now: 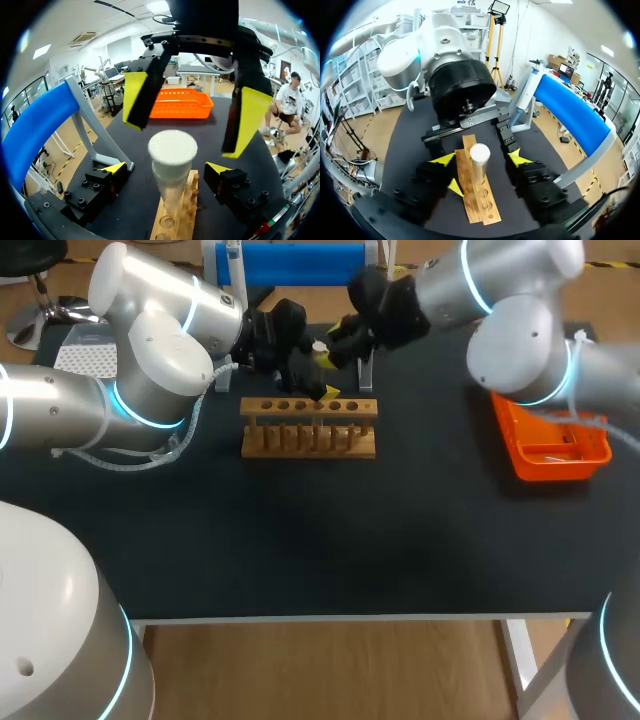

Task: Invert the test tube, pick up the pipette, mount the tip to pipette, aspirate from beaker and dispense into the tube, eject the tip, return the pipette, and cap with the stopper.

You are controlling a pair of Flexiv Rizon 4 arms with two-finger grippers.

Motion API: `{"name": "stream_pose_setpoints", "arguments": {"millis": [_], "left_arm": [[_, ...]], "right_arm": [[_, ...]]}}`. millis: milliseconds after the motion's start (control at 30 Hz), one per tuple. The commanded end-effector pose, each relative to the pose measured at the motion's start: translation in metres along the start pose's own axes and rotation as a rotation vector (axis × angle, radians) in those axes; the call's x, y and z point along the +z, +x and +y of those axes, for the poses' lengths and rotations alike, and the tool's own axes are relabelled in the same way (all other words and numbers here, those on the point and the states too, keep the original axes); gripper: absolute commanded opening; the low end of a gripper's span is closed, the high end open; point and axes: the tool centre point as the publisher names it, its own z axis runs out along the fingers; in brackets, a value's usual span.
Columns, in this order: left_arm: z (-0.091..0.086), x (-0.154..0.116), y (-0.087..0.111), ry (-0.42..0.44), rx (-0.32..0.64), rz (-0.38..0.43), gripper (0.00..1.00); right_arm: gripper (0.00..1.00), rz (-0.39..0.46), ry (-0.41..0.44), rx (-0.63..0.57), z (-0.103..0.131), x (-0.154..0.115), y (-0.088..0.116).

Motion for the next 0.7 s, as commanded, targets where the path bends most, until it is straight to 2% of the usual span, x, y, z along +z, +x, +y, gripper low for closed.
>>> {"name": "stream_pose_setpoints", "arguments": {"millis": [33,267,433,600,667,700], "left_arm": [[0.000,0.001,-0.001,-0.003,-0.002,0.002,1.00],[0.000,0.001,-0.001,-0.003,-0.002,0.002,1.00],[0.000,0.001,-0.001,-0.003,-0.002,0.002,1.00],[0.000,0.001,-0.001,-0.003,-0.002,0.002,1.00],[0.000,0.001,-0.001,-0.003,-0.002,0.002,1.00],[0.000,0.001,-0.001,-0.003,-0.002,0.002,1.00]], "right_arm": [[1.00,0.006,-0.042,-0.002,-0.005,-0.014,0.000],[1.00,-0.005,-0.073,-0.024,-0.014,-0.034,-0.006],[1.00,0.057,-0.156,-0.049,-0.014,-0.047,-0.003],[1.00,0.107,-0.254,-0.089,-0.012,-0.050,-0.002],[1.00,0.127,-0.264,-0.108,-0.012,-0.047,-0.001],[0.92,0.137,-0.276,-0.119,-0.011,-0.046,0.001]]}}
